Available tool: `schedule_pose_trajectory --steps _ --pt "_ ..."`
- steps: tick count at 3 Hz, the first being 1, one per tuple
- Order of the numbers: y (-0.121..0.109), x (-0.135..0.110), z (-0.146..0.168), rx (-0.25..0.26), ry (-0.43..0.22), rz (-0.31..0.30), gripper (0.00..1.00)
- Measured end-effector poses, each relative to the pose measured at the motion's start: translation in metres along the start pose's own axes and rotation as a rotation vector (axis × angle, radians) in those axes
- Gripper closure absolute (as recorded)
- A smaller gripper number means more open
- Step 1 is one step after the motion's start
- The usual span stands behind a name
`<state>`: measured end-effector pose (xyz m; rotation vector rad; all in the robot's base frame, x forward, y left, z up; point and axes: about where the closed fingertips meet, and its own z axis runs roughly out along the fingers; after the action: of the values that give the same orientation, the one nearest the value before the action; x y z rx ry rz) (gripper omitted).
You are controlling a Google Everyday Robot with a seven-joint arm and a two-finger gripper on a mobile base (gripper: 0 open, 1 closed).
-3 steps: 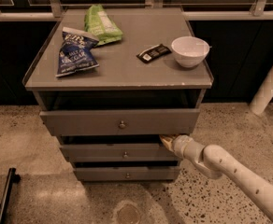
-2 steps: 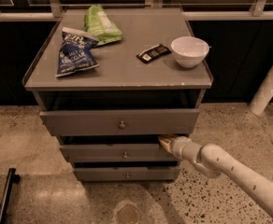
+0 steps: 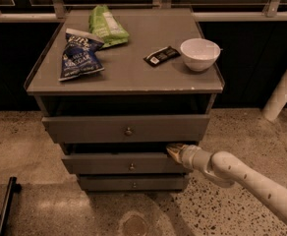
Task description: Open middle drawer
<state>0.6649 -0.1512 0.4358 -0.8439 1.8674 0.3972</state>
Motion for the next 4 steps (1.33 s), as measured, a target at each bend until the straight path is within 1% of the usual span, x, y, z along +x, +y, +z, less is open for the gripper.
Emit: schedule_pose_trajectory --steps 1,2,3,4 --pt "0.009 0.002 -0.004 -0.011 0.006 0.007 1.00" --pt "0.021 0.002 -0.012 -0.015 -0.008 0.054 1.00" --pt "0.062 0.013 -0.041 -0.071 -0.027 0.152 1.00" --pt "0.063 0.013 -0.041 -0.071 -0.027 0.152 1.00"
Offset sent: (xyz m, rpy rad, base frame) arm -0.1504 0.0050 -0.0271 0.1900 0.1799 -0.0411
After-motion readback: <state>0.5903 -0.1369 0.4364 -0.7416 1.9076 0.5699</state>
